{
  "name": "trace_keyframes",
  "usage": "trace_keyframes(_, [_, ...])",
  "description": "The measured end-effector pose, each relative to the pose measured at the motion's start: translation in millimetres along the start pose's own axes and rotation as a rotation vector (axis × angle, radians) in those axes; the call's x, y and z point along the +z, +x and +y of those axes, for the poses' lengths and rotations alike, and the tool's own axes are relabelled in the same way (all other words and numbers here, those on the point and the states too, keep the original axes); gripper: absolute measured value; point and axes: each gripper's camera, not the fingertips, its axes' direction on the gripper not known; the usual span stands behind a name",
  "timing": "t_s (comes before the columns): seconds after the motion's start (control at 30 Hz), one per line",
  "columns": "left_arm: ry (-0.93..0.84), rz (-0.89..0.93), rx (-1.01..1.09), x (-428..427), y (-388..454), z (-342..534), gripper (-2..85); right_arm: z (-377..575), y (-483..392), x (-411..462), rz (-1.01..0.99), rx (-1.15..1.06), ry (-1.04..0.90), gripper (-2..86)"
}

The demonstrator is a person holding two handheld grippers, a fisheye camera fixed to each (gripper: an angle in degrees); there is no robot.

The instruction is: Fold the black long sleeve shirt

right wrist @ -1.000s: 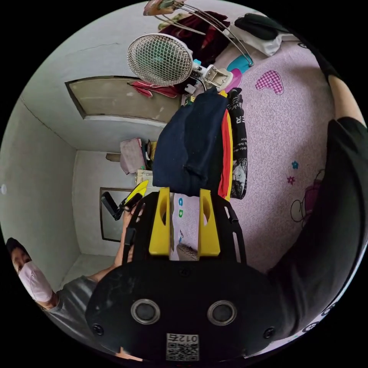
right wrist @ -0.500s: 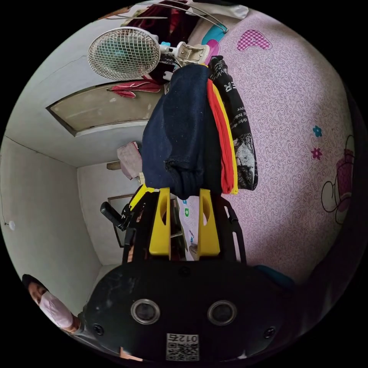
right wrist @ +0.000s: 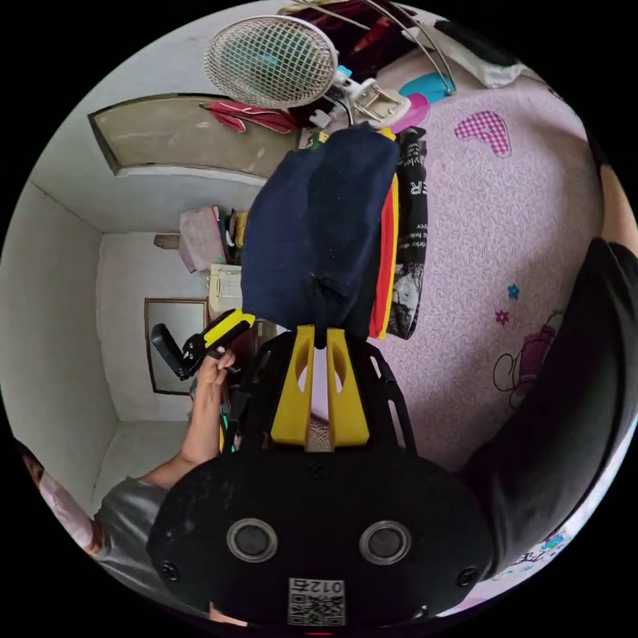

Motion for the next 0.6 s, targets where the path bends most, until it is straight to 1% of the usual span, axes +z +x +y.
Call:
trace_keyframes(0.1, [-0.016,-0.005,-0.015,20,-2,4,1.9,15,16,4,-0.065,0.064,0.053,0.9])
trace_keyframes(0.17, [-0.017,-0.031,0.011,24,1,4,1.4,17,18,-2,-0.092,0.077,0.080,1.0])
trace_keyframes(0.27, [-0.076,-0.121,0.067,34,13,2,0.5,10,18,-17,-0.111,0.091,0.092,1.4])
trace_keyframes(0.33, [-0.155,-0.205,0.021,44,10,6,0.1,5,23,-31,-0.146,0.111,0.111,1.8])
trace_keyframes(0.37, [-0.142,-0.191,0.003,42,7,9,0.1,1,28,-42,-0.177,0.121,0.117,2.2])
trace_keyframes(0.4, [-0.098,-0.138,-0.056,34,-1,15,0.0,-4,32,-52,-0.193,0.127,0.109,2.7])
trace_keyframes(0.43, [-0.041,-0.100,-0.131,22,-10,19,0.0,-7,33,-59,-0.194,0.126,0.104,3.1])
trace_keyframes(0.47, [-0.013,-0.093,-0.165,16,-14,20,-0.1,-12,33,-73,-0.184,0.116,0.102,3.8])
trace_keyframes(0.5, [0.057,-0.084,-0.210,1,-19,20,0.0,-18,32,-91,-0.167,0.106,0.119,5.1])
trace_keyframes(0.6, [0.225,-0.004,-0.232,-30,-21,2,0.1,-48,36,-133,-0.177,0.120,0.184,7.9])
